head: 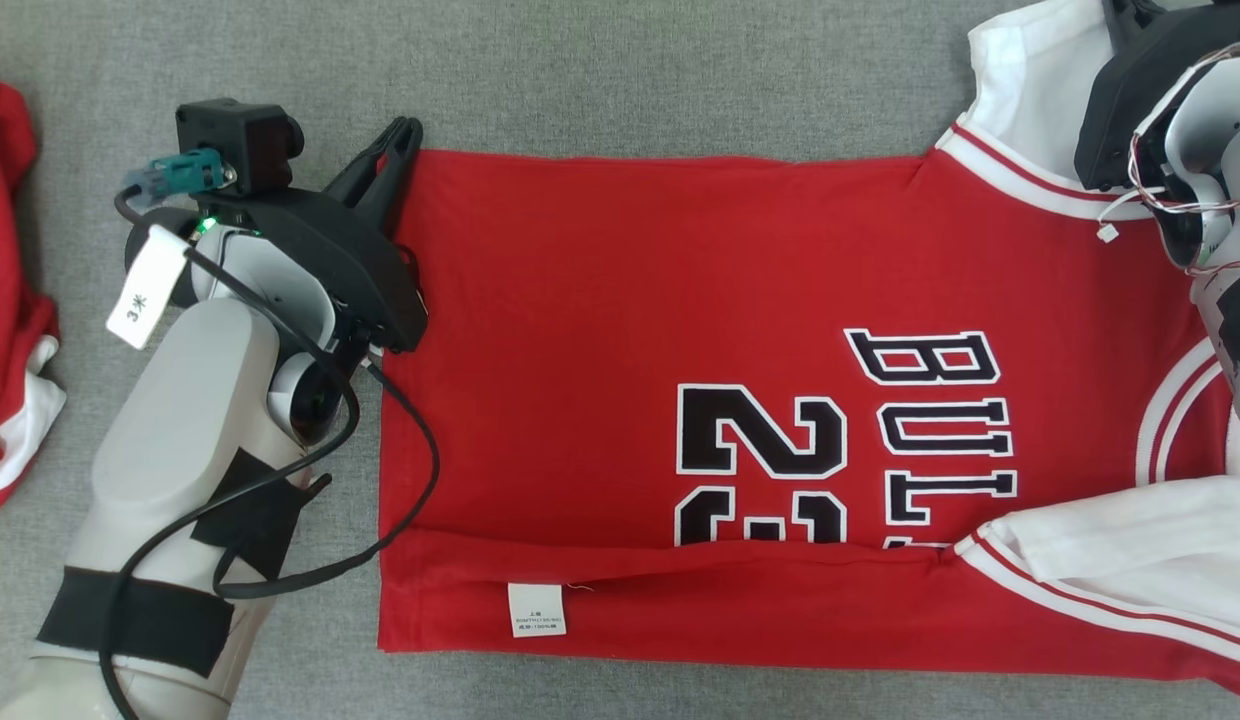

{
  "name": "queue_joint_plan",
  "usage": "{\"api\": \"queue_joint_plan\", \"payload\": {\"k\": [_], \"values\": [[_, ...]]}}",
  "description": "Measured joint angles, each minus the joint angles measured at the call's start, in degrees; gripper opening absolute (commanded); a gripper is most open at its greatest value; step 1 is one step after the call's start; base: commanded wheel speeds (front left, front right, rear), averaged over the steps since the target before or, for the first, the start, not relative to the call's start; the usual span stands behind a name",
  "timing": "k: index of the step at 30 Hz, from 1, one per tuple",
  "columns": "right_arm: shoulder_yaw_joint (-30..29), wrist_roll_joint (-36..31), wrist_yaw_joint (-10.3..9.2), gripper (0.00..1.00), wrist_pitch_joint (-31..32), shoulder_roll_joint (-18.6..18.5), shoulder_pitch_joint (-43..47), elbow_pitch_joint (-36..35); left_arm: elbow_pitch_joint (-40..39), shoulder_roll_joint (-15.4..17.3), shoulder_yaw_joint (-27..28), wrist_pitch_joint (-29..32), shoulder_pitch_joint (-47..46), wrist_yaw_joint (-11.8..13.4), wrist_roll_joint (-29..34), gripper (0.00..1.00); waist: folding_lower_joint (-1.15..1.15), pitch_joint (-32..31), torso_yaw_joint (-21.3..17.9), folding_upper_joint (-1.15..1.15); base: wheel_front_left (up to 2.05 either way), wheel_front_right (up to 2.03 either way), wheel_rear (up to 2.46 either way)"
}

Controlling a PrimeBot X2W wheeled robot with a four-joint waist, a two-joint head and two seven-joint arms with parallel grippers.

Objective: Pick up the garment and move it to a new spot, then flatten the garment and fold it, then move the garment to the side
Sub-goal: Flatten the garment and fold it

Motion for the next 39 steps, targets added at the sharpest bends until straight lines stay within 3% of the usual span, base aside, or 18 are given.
{"api": "queue_joint_plan", "payload": {"k": [16,26,34,39], "values": [[-2.2,2.4,3.08,0.0,-10.4,1.4,0.7,3.0,1.7,1.3,-2.4,-7.9,1.6,0.2,0.0,0.0,0.0,-4.7,-0.7,0.0,0.0,0.0,0.0],[-3.6,5.3,5.11,0.0,-17.2,1.6,8.6,2.7,1.2,2.2,-3.9,-12.6,6.8,0.2,-1.3,0.0,-0.01,-9.3,-1.5,0.0,0.0,0.0,0.0],[-5.7,9.6,5.69,0.0,-18.2,0.7,15.7,0.0,-1.4,4.7,-5.3,-15.1,13.3,0.2,-4.9,0.0,-0.01,-13.8,-2.5,0.0,0.0,0.0,0.0],[-3.5,14.0,5.68,0.0,-18.2,-0.5,22.6,-8.4,-2.8,6.6,-6.6,-15.7,16.2,0.2,-6.9,0.0,-0.02,-17.3,-3.5,0.0,0.0,0.0,0.0]]}}
